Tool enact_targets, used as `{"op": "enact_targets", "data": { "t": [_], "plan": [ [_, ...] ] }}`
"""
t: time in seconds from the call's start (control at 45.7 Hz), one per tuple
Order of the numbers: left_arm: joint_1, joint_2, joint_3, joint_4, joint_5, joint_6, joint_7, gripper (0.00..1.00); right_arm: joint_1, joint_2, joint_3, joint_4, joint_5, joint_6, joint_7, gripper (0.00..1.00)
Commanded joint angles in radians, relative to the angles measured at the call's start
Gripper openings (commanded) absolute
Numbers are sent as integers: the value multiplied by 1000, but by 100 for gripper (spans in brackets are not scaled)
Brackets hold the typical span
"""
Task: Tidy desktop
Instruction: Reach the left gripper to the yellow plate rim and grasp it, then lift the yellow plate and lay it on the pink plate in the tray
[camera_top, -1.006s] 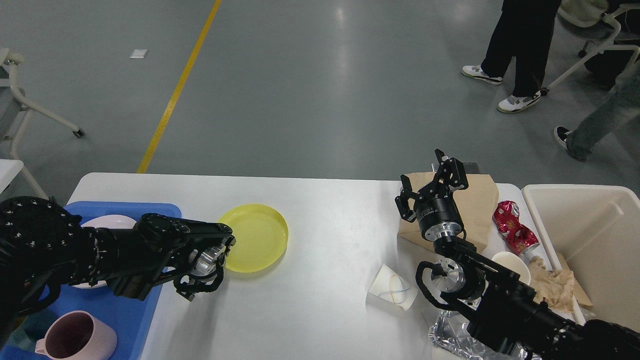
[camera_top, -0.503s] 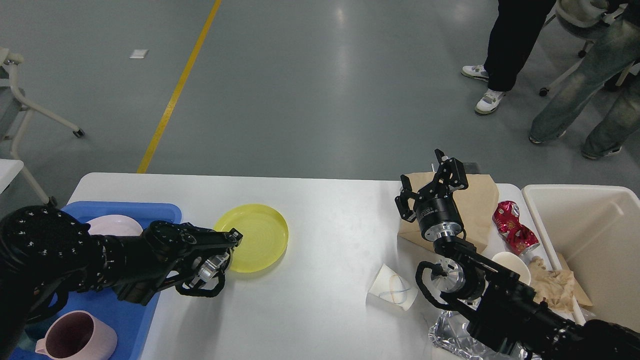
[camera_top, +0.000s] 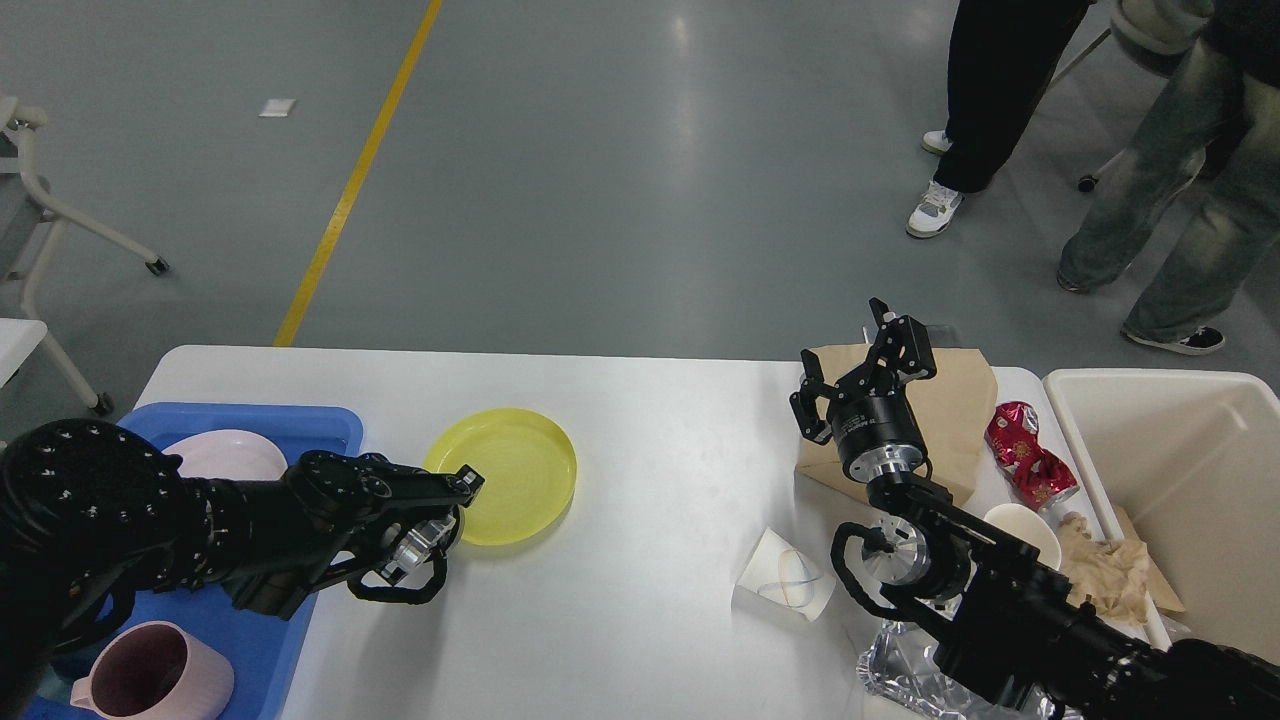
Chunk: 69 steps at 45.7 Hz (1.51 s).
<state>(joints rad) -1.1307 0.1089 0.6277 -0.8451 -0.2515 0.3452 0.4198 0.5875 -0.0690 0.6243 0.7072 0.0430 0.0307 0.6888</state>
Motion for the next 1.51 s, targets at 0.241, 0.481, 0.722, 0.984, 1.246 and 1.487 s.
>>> {"op": "enact_targets", "data": {
  "t": [0.241, 0.481, 0.722, 0.984, 1.246, 1.487],
  "plan": [
    [2, -2, 6, 0, 1, 0, -26, 0, 0, 0, 0, 0, 0, 0, 0, 100],
    [-4, 0, 18, -25, 37, -3, -19, 0, 0, 0, 0, 0, 0, 0, 0, 100],
    [-125, 95, 27, -202, 101, -69, 7, 0, 0, 0, 0, 0, 0, 0, 0, 100],
    [-310, 274, 29, -318, 109, -391, 135, 0, 0, 0, 0, 0, 0, 0, 0, 100],
    [-613, 489, 95, -382, 185, -761, 281, 0, 0, 0, 0, 0, 0, 0, 0, 100],
    [-683, 663, 96, -371, 297, -893, 344, 0, 0, 0, 0, -2, 0, 0, 0, 100]
  ]
}}
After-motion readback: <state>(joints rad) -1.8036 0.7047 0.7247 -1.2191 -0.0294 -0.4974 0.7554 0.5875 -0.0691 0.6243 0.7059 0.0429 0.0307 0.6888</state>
